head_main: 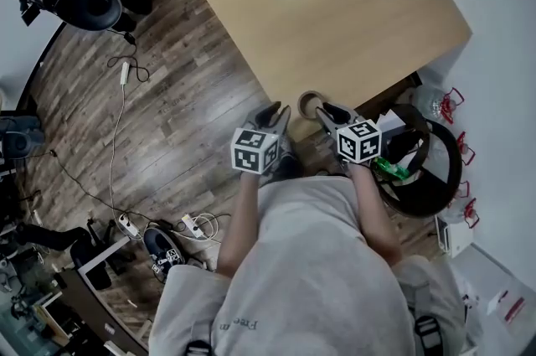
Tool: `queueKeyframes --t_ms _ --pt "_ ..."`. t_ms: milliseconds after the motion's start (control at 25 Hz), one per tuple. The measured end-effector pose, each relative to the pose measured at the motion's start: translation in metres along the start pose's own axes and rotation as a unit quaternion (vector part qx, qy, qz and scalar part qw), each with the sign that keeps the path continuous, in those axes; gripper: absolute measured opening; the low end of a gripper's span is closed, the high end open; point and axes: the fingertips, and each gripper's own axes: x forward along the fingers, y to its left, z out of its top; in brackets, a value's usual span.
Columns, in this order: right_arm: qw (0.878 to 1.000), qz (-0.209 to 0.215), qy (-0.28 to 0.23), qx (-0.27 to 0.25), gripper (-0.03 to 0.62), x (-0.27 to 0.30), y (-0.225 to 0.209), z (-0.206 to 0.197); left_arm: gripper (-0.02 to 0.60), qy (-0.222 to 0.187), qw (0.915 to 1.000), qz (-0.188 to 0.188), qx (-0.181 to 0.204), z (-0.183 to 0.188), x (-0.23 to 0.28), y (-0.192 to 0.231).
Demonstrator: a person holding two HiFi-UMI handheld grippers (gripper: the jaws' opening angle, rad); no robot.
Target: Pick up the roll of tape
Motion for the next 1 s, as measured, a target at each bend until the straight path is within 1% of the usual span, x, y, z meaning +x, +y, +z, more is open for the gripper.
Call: queueKeyframes --t_ms 160,320,520,720,880,1000 --pt "0.999 -0.022 0.015 -0.019 0.100 0.008 -0.007 -0.001 0.087 -0.002 0.9998 -0.016 0.009 0.006 0.003 0.015" --pt "0.995 -0.035 0.062 -0.069 0.100 0.014 -0.019 -0.007 0.086 -0.004 0.9997 -0.024 0.007 0.010 0.007 0.027" --pt "0.985 -0.002 0.133 -0.114 0.100 0.021 -0.027 -0.014 0.086 0.009 0.9990 -0.042 0.008 0.001 0.015 0.021" --pt "0.978 0.036 0.168 -0.122 0.100 0.032 -0.028 -0.007 0.086 0.026 0.9978 -0.058 0.021 -0.006 0.016 0.015" --pt "0.965 0.053 0.206 -0.155 0.100 0.037 -0.032 -0.002 0.084 0.031 0.9976 -0.056 0.029 -0.007 0.014 0.018" --pt "0.952 0.062 0.239 -0.179 0.100 0.040 -0.036 -0.003 0.084 0.024 0.9979 -0.051 0.030 -0.001 0.009 0.020"
